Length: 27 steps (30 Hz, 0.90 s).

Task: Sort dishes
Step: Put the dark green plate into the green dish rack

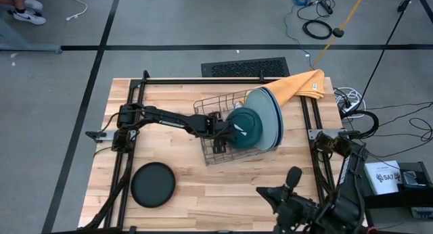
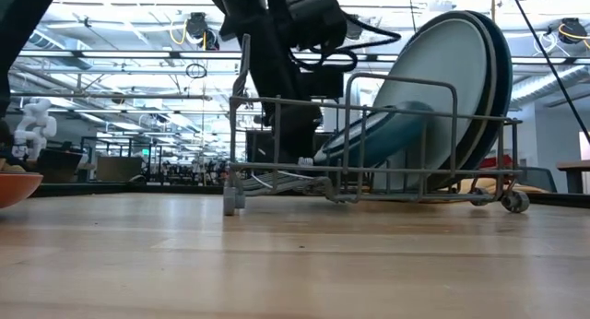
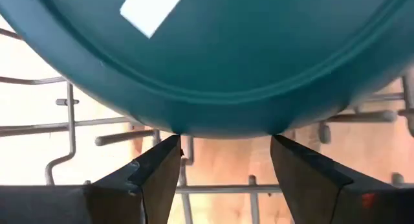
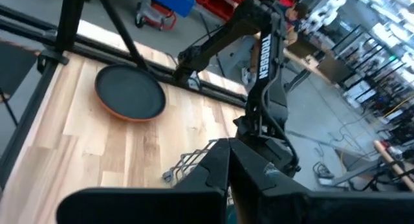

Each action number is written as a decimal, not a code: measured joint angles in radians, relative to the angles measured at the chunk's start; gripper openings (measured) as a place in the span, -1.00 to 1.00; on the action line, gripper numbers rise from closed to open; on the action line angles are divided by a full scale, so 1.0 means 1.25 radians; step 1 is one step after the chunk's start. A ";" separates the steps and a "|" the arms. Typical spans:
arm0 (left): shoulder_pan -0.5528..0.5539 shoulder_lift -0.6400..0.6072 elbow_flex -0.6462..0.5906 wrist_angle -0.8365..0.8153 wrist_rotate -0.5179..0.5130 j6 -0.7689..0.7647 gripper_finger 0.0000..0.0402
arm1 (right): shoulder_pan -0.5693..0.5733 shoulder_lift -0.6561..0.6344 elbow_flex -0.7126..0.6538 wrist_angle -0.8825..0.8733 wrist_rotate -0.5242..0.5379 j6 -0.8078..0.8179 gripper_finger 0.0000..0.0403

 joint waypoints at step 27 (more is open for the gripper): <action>0.002 -0.005 -0.005 0.149 -0.038 -0.017 0.19 | -0.047 0.004 -0.015 0.007 -0.094 0.052 -0.95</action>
